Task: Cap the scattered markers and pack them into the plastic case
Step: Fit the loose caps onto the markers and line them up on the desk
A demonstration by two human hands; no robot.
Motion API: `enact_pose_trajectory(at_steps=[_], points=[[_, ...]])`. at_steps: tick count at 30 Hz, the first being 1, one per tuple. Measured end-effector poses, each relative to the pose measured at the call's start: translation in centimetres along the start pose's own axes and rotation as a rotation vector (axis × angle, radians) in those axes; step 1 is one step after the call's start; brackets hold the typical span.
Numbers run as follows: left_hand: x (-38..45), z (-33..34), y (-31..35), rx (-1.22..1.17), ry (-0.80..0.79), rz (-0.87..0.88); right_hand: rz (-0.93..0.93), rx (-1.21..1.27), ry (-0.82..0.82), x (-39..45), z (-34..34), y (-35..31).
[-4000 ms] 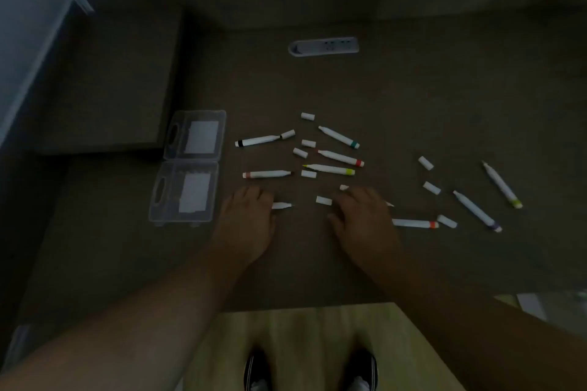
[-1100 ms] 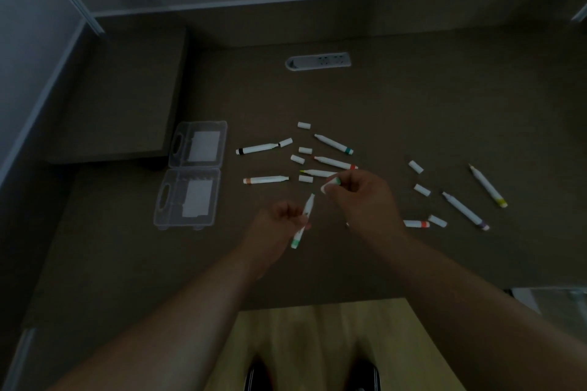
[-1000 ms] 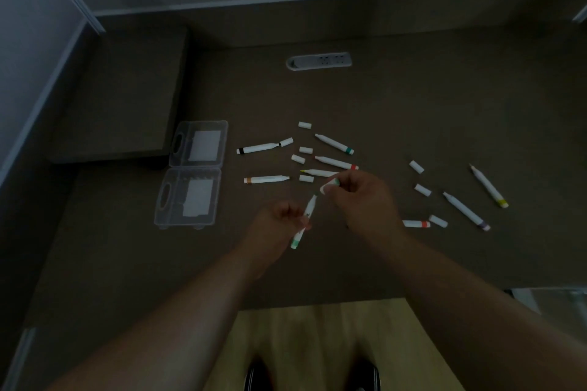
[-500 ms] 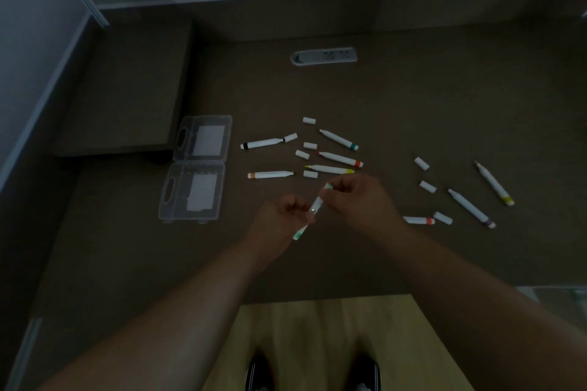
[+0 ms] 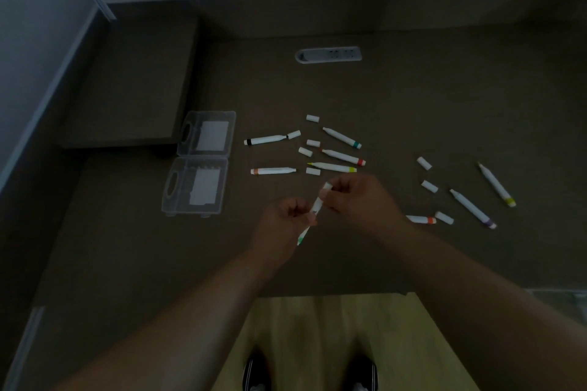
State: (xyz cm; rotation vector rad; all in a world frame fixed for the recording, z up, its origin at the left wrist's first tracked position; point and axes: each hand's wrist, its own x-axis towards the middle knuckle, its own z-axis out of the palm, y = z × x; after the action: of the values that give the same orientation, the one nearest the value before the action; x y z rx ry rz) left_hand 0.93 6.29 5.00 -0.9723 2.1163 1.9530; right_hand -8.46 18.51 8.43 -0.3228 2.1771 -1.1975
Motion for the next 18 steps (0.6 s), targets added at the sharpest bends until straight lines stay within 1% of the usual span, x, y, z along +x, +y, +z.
enact_pose_trajectory(at_steps=[5, 10, 14, 18], points=[[-0.8, 0.4, -0.3, -0.077, 0.05, -0.01, 0.001, -0.057, -0.033, -0.1, 0.3, -0.2], [-1.8, 0.1, 0.3, -0.165, 0.099, -0.037, -0.03, -0.081, -0.112, 0.3, -0.2, -1.4], [-2.6, -0.4, 0.4, -0.183, 0.14, -0.058, -0.082, -0.099, -0.155, 0.3, 0.2, -2.5], [-3.1, -1.4, -0.7, -0.182, 0.18, -0.068, -0.092, -0.144, -0.193, 0.5, 1.7, -3.0]])
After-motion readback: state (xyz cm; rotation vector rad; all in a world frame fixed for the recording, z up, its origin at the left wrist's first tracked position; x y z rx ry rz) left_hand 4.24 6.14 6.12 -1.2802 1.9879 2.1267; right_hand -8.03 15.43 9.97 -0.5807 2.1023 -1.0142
